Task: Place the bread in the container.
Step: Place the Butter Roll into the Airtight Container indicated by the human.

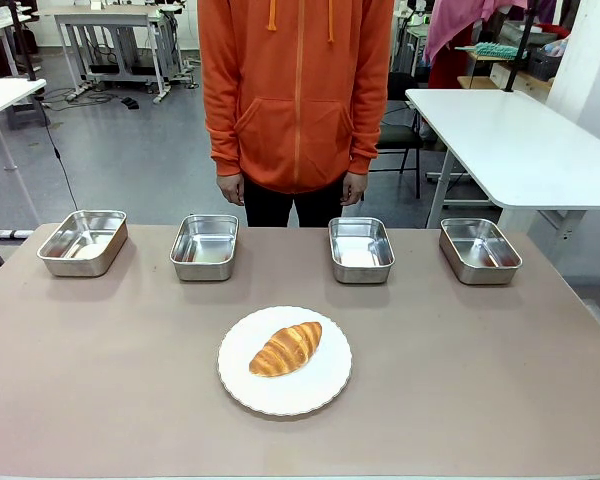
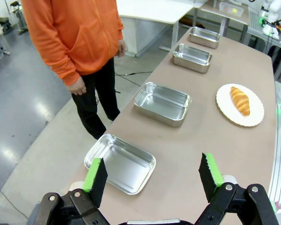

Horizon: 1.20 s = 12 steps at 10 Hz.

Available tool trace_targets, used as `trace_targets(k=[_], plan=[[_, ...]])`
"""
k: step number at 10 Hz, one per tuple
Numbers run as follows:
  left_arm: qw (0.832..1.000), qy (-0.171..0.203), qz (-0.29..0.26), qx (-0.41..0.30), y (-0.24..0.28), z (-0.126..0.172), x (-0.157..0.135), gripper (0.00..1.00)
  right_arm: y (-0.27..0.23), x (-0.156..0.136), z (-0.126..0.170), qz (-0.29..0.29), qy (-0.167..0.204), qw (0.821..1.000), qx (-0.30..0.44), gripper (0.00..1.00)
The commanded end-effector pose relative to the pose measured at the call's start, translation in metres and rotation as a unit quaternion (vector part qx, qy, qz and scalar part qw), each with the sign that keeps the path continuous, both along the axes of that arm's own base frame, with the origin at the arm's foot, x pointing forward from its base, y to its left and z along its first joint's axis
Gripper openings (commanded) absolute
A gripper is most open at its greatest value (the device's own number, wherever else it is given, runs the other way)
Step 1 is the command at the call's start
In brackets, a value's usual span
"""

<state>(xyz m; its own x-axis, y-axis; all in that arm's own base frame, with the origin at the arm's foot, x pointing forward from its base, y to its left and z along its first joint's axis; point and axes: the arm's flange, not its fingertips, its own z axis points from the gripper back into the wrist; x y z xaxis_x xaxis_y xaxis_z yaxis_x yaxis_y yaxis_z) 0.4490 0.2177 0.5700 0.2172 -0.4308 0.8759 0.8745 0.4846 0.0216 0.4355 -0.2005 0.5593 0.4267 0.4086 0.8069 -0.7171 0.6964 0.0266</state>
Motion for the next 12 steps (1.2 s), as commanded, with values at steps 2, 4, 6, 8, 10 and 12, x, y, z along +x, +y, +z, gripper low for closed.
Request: trace_targets(k=[2, 4, 6, 8, 10, 12], plan=[[1.000, -0.003, -0.006, -0.002, 0.0010, 0.0007, -0.0013, 1.00, 0.0005, 0.0021, -0.0008, 0.006, -0.013, 1.000, 0.007, 1.00], [1.000, -0.003, -0.006, -0.002, 0.0010, 0.0007, -0.0013, 1.00, 0.0005, 0.0021, -0.0008, 0.006, -0.013, 1.000, 0.007, 1.00], [1.000, -0.003, -0.006, -0.002, 0.0010, 0.0007, -0.0013, 1.00, 0.0005, 0.0021, -0.0008, 0.006, -0.013, 1.000, 0.007, 1.00], [1.000, -0.003, -0.006, -0.002, 0.0010, 0.0007, -0.0013, 1.00, 0.0005, 0.0021, -0.0008, 0.006, -0.013, 1.000, 0.007, 1.00], [1.000, -0.003, -0.006, -0.002, 0.0010, 0.0007, -0.0013, 1.00, 0.0005, 0.0021, -0.0008, 0.006, -0.013, 1.000, 0.007, 1.00], [1.000, -0.003, -0.006, -0.002, 0.0010, 0.0007, -0.0013, 1.00, 0.0005, 0.0021, -0.0008, 0.006, -0.013, 1.000, 0.007, 1.00]])
